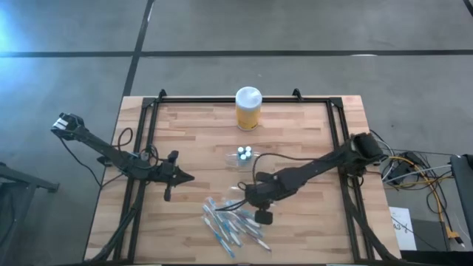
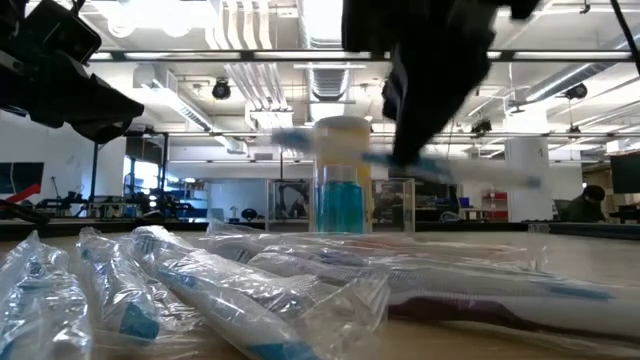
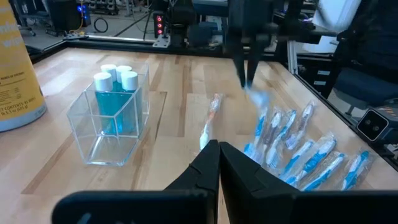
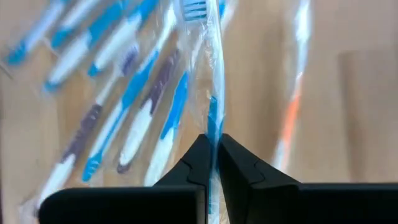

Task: Pick & Place toothbrushing station
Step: Put the blue toothbrush into the transparent organizer

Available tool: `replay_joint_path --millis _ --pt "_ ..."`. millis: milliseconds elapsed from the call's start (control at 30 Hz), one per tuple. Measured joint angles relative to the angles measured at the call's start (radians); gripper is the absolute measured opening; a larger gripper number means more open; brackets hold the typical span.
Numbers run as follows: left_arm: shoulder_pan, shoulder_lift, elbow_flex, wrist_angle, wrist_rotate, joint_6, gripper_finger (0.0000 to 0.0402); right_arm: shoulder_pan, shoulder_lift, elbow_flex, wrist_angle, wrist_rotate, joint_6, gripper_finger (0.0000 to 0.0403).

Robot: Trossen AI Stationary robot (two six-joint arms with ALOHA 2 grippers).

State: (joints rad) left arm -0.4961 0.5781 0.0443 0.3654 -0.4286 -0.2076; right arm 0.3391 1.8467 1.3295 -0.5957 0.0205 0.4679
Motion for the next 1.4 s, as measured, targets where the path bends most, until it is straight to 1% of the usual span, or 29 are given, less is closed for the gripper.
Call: replay_joint_path --millis 100,133,233,267,300,367,467,567,633,767,900,1100,1233,1333,1400 --pt "0.0 -0.001 0.0 0.0 0.001 -0.005 0.0014 0.013 -0.097 -0.006 0.003 0.098 -0.035 0.0014" --pt "0.0 0.0 0.0 0.0 0.001 -0.005 0.0014 0.021 -0.136 -0.011 0.013 0.158 -0.054 0.0014" --pt "0.0 0.0 0.0 0.0 0.005 -0.009 0.0014 0.048 -0.256 -0.055 0.07 0.393 -0.125 0.0014" --pt "0.0 0.0 0.0 0.0 0.006 -0.009 0.0014 0.051 -0.297 -0.082 0.11 0.441 -0.154 0.0014" --pt "0.0 0.0 0.0 0.0 0.008 -0.011 0.0014 0.049 -0.341 -0.117 0.168 0.467 -0.184 0.0014" --pt "0.0 0.0 0.0 0.0 0.009 -0.011 0.0014 0.037 -0.426 -0.213 0.354 0.478 -0.252 0.0013" --pt "0.0 0.0 0.0 0.0 0.012 -0.011 0.0014 0.004 -0.522 -0.406 0.702 0.481 -0.359 0.0013" --pt "0.0 0.0 0.0 0.0 0.012 -0.011 0.0014 -0.045 -0.563 -0.594 1.01 0.441 -0.436 0.0013" --pt "0.0 0.0 0.0 0.0 0.012 -0.009 0.0014 -0.084 -0.567 -0.689 1.202 0.421 -0.444 0.0013" --pt "0.0 0.0 0.0 0.0 0.012 -0.005 0.0014 -0.148 -0.521 -0.824 1.485 0.403 -0.452 0.0013" --pt "0.0 0.001 0.0 0.0 0.012 -0.003 0.0014 -0.198 -0.43 -0.892 1.703 0.403 -0.484 0.0013" --pt "0.0 0.003 0.0 0.0 0.013 -0.004 0.0014 -0.22 -0.229 -0.917 1.966 0.511 -0.478 0.0013" --pt "0.0 0.003 0.0 0.0 0.013 -0.008 0.0014 -0.22 -0.116 -0.913 2.039 0.596 -0.48 0.0013" --pt "0.0 0.003 0.0 -0.001 0.019 -0.009 0.0014 -0.219 -0.057 -0.913 2.092 0.645 -0.462 0.0013" --pt "0.0 0.003 0.0 -0.002 0.02 -0.009 0.0014 -0.219 -0.021 -0.913 2.096 0.674 -0.45 0.0013"
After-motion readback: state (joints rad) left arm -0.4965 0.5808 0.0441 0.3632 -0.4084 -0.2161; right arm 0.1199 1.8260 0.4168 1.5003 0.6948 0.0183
